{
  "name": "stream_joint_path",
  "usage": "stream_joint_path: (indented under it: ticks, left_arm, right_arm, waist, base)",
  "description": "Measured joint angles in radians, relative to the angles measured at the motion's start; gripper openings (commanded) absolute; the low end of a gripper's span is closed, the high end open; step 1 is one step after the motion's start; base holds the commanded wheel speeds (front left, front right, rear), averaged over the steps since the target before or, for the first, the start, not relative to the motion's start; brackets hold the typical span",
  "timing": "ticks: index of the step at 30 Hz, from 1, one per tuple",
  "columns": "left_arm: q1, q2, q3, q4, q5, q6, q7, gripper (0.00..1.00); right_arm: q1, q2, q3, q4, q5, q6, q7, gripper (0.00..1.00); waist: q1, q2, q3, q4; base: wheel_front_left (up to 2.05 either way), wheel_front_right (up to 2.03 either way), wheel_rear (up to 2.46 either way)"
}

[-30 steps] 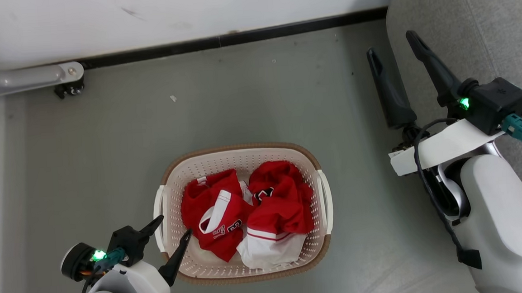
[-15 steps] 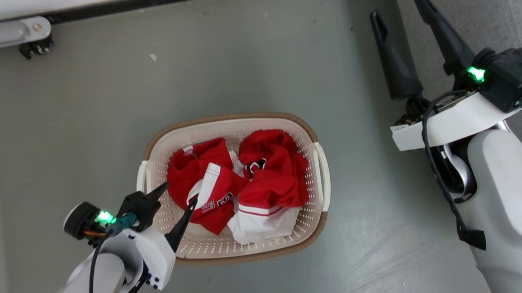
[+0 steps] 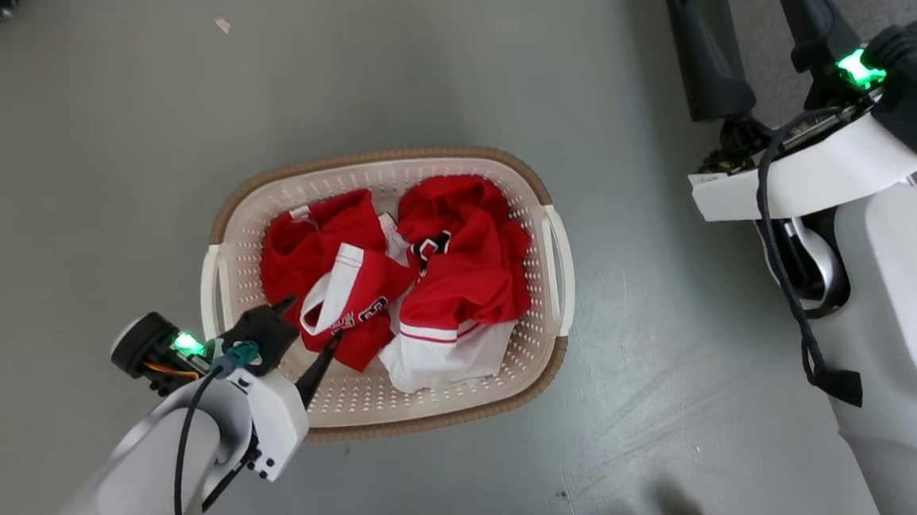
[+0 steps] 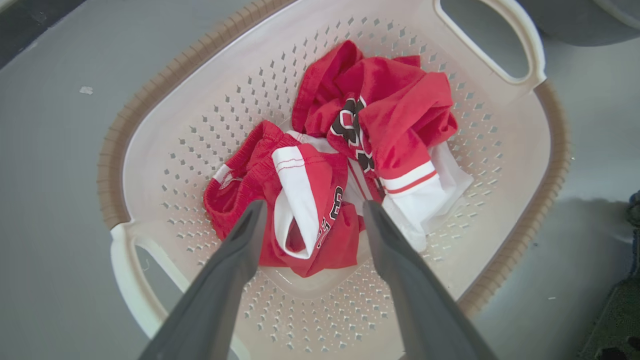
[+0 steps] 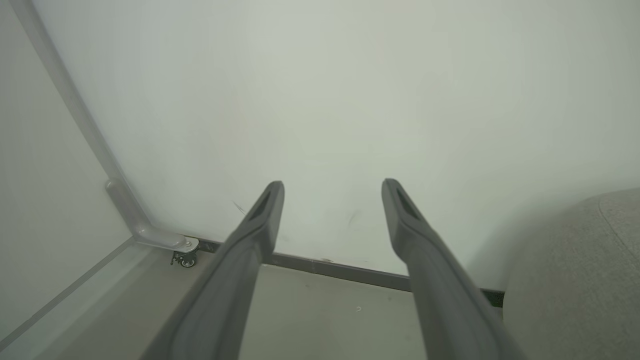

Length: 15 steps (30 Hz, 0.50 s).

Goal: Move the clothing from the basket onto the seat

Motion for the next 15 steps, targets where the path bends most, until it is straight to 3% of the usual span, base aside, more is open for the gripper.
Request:
stream_joint_path:
  ticks: [15]
  left_arm:
    - [-0.098,0.001,0.016,0.092,0.000,0.000,0.009,1.00]
  right_arm:
    - [-0.102,-0.001,0.029,-0.095,0.011,0.000,0.000,1.00]
  waist:
    - [0.0000,0.0000,0.116,-0.025]
  base:
    - [0.00,0.00,0.00]
